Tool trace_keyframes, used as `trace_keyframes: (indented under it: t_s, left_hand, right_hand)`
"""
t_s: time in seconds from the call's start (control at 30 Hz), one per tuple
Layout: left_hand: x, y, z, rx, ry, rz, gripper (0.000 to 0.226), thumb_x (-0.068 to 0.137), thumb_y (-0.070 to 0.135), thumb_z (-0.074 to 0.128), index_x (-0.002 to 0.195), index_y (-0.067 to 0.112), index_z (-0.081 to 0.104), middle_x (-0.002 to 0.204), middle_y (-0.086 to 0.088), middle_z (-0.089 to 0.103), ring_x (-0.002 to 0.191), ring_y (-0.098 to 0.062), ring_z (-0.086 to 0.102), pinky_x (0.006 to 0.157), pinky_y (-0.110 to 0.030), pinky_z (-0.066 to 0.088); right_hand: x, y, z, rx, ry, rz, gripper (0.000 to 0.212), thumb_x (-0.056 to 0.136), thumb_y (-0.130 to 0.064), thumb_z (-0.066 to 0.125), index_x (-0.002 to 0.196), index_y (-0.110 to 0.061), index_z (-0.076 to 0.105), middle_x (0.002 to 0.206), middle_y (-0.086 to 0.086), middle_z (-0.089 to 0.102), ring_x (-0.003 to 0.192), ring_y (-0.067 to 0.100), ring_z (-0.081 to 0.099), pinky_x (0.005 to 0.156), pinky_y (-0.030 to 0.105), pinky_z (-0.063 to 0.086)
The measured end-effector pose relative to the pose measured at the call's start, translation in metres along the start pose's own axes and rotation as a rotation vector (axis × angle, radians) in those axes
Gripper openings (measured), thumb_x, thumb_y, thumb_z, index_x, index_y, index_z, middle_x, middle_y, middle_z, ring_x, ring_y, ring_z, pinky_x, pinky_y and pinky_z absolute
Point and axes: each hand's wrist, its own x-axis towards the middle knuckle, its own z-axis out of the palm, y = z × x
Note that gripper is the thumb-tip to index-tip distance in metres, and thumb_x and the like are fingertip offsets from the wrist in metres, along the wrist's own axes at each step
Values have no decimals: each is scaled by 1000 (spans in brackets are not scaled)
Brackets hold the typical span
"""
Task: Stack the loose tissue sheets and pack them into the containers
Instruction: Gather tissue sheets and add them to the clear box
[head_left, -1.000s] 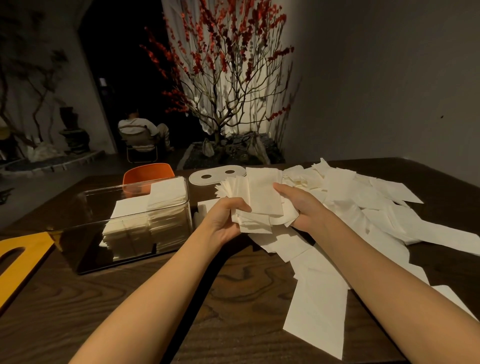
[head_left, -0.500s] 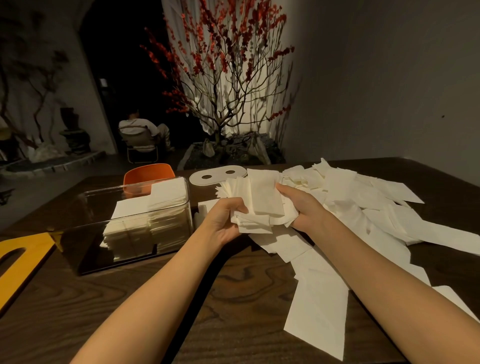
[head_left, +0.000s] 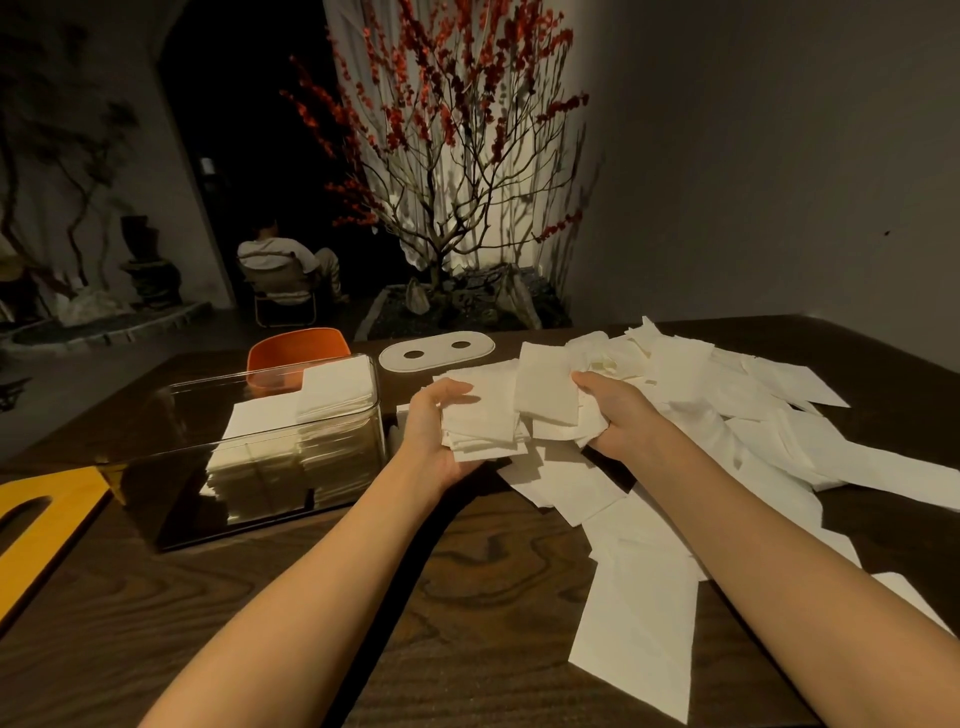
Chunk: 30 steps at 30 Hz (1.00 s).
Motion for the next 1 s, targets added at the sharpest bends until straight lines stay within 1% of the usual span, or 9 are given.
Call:
trace_keyframes:
  t_s: [0.1,0.2,0.3,0.43,0.5,0.57,0.63,0.83,1.0]
  left_hand:
    - [1,-3,2,68,47,-48,21,78,2,50,97,12,52,107,-16,61,106,-36,58,93,-47,45]
    - [0,-4,1,82,42,-106,29,79,2,53,105,14,53,111,-16,63,111,-36,58,75,-42,53]
    - [1,-4,0,121,-16,-129,39,73,8,58,111,16,52,111,-15,62,109,-33,58,67,-37,54]
    - [0,-3,-1,220,29,-159,35,75,12,57,108,16,49,105,-14,59,98,-29,57,64,-34,53]
    - [-2,-2,1,202,18,-161,23,82,13,50,105,14,46,101,-15,57,92,-31,58,58,-33,56]
    - [-4,1,3,137,12,-126,16,88,13,41,104,11,46,104,-18,56,91,-35,58,63,-38,56]
    - [-6,3,5,68,7,-84,21,89,15,38,107,10,46,108,-21,55,93,-38,56,72,-44,50]
    - [-15,4,11,23,-22,4,30,71,16,45,100,13,49,98,-14,53,83,-28,52,73,-37,46]
    - [-14,5,10,43,34,60,24,83,14,38,104,13,50,101,-14,58,88,-27,54,70,-37,47]
  right_hand:
    - [-4,0,3,-52,-72,-15,29,91,-12,63,119,-9,57,99,10,69,87,26,67,80,42,56]
    - [-6,0,5,-91,-91,-36,34,91,-9,62,124,-7,56,102,11,69,88,27,67,67,38,56]
    - [-7,-1,5,-132,-106,-60,36,91,-9,61,126,-9,53,109,13,67,96,29,65,69,38,56]
    - [-11,-5,6,-175,-109,-80,30,92,-12,61,119,-14,50,100,8,65,88,25,63,69,39,55]
    - [-11,-5,4,-167,-82,-91,30,92,-13,61,119,-16,50,100,8,64,89,25,63,71,40,55]
    - [-9,-5,2,-136,-42,-99,29,93,-13,60,120,-15,51,99,7,64,88,25,63,72,40,55]
    - [-8,-6,0,-144,9,-102,32,93,-14,60,124,-13,52,103,7,65,89,25,64,75,40,56]
    - [-10,-7,2,-299,64,-173,44,94,-17,58,136,-16,45,122,9,59,99,24,60,82,38,54]
    - [-12,-6,5,-402,126,-303,43,97,-14,52,139,-17,42,122,4,55,96,18,54,63,23,48]
